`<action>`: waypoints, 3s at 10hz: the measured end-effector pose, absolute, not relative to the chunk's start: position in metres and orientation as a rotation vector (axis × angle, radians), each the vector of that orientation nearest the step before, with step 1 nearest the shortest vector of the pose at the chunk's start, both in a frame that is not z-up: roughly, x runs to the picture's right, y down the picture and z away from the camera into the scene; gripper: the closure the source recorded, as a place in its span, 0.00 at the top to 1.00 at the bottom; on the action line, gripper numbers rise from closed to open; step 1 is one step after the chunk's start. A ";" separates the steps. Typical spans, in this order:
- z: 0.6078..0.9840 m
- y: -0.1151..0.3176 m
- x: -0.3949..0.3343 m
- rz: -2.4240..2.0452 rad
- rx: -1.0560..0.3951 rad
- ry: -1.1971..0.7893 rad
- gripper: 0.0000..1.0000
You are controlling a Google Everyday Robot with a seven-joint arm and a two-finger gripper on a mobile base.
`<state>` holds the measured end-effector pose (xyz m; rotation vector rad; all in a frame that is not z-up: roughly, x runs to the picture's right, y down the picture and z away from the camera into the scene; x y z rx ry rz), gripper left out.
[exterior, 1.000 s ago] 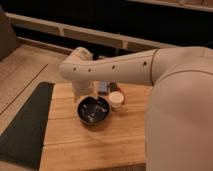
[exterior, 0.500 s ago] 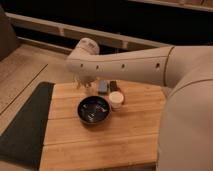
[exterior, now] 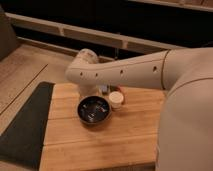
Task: Drag the ceramic bowl in a circle
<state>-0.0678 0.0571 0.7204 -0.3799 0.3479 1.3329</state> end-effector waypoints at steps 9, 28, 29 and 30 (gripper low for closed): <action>0.784 0.110 -0.003 1.452 -0.422 0.610 0.65; 0.868 0.160 -0.014 1.517 -0.508 0.627 0.13; 0.867 0.158 -0.021 1.513 -0.512 0.613 0.03; 0.864 0.156 -0.033 1.498 -0.527 0.592 0.00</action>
